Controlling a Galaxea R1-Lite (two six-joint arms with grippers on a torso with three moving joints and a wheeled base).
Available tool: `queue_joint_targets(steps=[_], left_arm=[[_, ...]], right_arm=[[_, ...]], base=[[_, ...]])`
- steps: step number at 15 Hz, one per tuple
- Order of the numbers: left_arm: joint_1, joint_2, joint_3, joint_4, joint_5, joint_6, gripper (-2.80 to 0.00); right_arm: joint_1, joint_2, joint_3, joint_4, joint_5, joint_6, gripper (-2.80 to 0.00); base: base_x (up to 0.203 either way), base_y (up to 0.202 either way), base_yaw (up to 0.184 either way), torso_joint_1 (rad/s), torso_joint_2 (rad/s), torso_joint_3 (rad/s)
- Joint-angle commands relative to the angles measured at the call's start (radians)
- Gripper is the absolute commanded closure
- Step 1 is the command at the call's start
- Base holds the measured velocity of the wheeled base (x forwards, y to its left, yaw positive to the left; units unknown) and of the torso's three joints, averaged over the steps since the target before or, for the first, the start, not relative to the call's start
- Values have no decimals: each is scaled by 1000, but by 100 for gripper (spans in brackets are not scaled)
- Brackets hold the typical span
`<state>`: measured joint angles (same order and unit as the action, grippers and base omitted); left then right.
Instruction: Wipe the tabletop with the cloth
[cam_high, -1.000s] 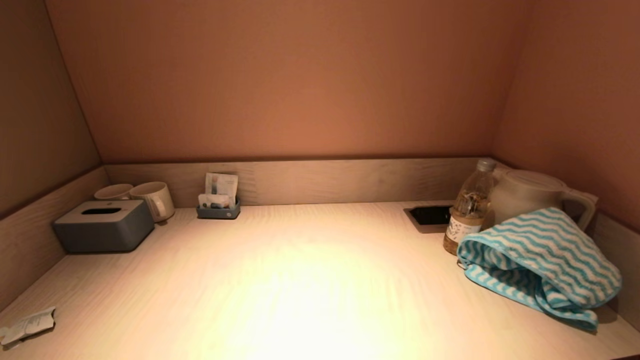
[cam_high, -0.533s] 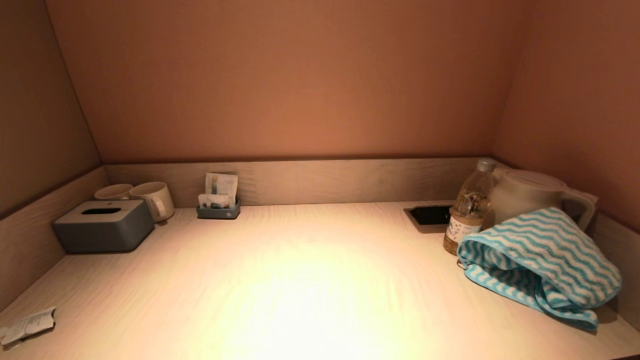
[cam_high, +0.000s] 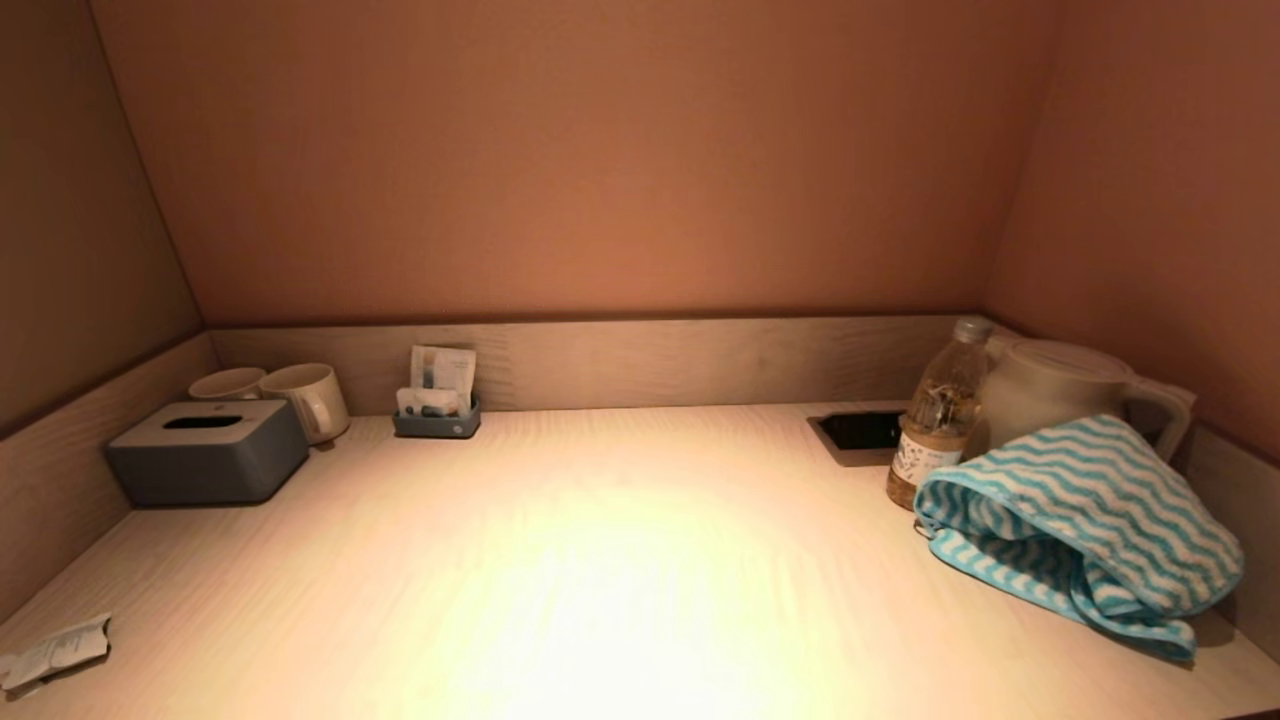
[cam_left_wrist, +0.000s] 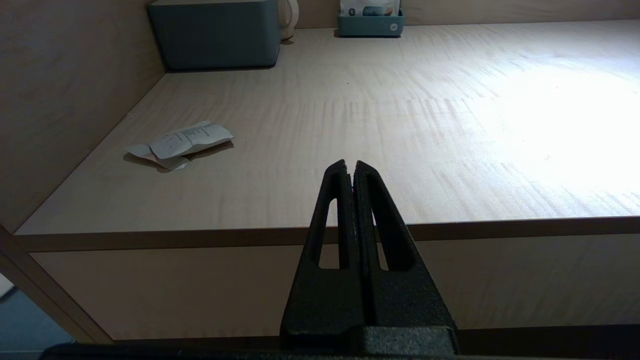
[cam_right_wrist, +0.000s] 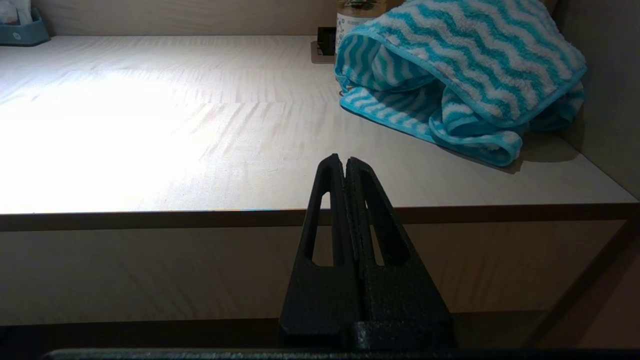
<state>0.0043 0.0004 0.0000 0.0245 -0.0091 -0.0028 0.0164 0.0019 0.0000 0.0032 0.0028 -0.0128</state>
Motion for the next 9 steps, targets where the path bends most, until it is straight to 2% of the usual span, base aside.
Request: queue_joint_targets(steps=[1,9], left_arm=[[0,0,0,0,0,0,0],[0,0,0,0,0,0,0]], right_arm=[[0,0,0,0,0,-1,0],[-1,0,0,-2,0,0,0]], base=[[0,0,0,0,0,0],[0,0,0,0,0,0]])
